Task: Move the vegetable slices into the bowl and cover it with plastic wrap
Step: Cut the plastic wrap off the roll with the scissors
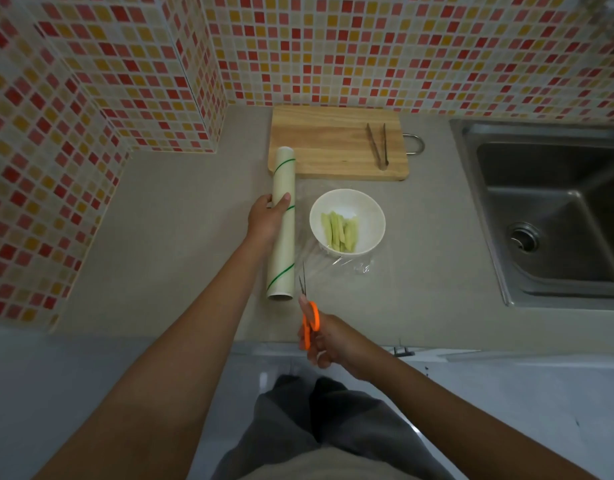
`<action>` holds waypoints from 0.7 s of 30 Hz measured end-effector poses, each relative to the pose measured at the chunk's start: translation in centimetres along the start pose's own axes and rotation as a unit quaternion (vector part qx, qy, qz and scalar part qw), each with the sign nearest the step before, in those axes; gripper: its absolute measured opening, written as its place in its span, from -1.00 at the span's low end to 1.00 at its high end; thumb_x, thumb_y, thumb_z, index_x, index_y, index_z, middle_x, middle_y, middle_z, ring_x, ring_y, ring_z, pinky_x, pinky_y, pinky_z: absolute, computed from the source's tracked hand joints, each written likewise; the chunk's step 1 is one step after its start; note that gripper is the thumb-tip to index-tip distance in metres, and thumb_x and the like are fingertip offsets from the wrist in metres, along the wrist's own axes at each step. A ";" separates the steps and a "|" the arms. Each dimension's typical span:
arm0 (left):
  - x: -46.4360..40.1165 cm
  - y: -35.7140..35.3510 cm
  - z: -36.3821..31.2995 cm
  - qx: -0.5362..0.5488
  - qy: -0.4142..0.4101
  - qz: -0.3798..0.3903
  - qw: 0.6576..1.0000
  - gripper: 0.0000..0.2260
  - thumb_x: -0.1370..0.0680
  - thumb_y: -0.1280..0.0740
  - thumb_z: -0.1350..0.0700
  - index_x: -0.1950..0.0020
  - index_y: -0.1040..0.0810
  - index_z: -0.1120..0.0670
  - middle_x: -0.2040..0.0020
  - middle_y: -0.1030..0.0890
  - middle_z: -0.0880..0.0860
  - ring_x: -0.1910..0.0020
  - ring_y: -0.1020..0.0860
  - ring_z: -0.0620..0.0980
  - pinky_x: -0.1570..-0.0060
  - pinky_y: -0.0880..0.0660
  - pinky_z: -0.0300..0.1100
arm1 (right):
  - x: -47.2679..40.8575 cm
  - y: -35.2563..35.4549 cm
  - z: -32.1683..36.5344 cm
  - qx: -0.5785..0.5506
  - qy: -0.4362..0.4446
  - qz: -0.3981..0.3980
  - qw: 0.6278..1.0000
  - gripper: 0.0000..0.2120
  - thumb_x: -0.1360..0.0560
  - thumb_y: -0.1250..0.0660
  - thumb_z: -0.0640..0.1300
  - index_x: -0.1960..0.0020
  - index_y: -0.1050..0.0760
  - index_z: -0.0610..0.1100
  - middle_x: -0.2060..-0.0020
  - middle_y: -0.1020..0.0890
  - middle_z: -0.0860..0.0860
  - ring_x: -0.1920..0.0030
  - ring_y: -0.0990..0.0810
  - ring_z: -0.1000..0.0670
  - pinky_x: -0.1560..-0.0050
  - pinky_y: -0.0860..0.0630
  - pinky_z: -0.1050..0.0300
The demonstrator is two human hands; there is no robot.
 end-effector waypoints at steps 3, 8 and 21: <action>0.0 0.0 -0.1 -0.002 -0.007 0.001 1.000 -0.58 -0.53 -0.33 -0.05 -0.28 -0.48 0.19 -0.21 -0.59 0.19 -0.16 -0.58 0.19 -0.21 -0.51 0.13 | -0.6 0.0 1.2 -0.001 0.017 -0.012 1.000 -0.40 -0.47 -0.07 0.40 0.18 -0.44 -0.16 0.32 -0.54 -0.06 0.43 -0.47 0.02 0.41 -0.34 0.21; -0.1 -0.3 0.0 0.008 -0.005 0.007 1.000 -0.60 -0.54 -0.32 -0.03 -0.26 -0.50 0.22 -0.19 -0.60 0.23 -0.17 -0.58 0.22 -0.22 -0.50 0.15 | -1.2 0.2 2.0 0.015 0.035 -0.029 0.999 -0.39 -0.47 -0.04 0.41 0.20 -0.46 -0.14 0.33 -0.56 -0.05 0.44 -0.47 0.03 0.37 -0.38 0.20; -0.6 -0.5 -0.5 0.003 -0.029 0.010 1.000 -0.63 -0.56 -0.30 -0.01 -0.19 -0.54 0.26 -0.14 -0.61 0.30 0.01 -0.59 0.18 -0.14 -0.51 0.13 | -1.6 1.1 2.3 0.005 0.059 -0.060 0.996 -0.43 -0.49 -0.07 0.37 0.21 -0.46 -0.14 0.35 -0.57 -0.04 0.46 -0.45 0.03 0.30 -0.39 0.16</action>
Point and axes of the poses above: each hand's wrist, its own x-axis away from the middle knuckle, its own y-axis out of the back of the hand, z = x × y, the point moved 10 cm from there along -x, towards the middle knuckle
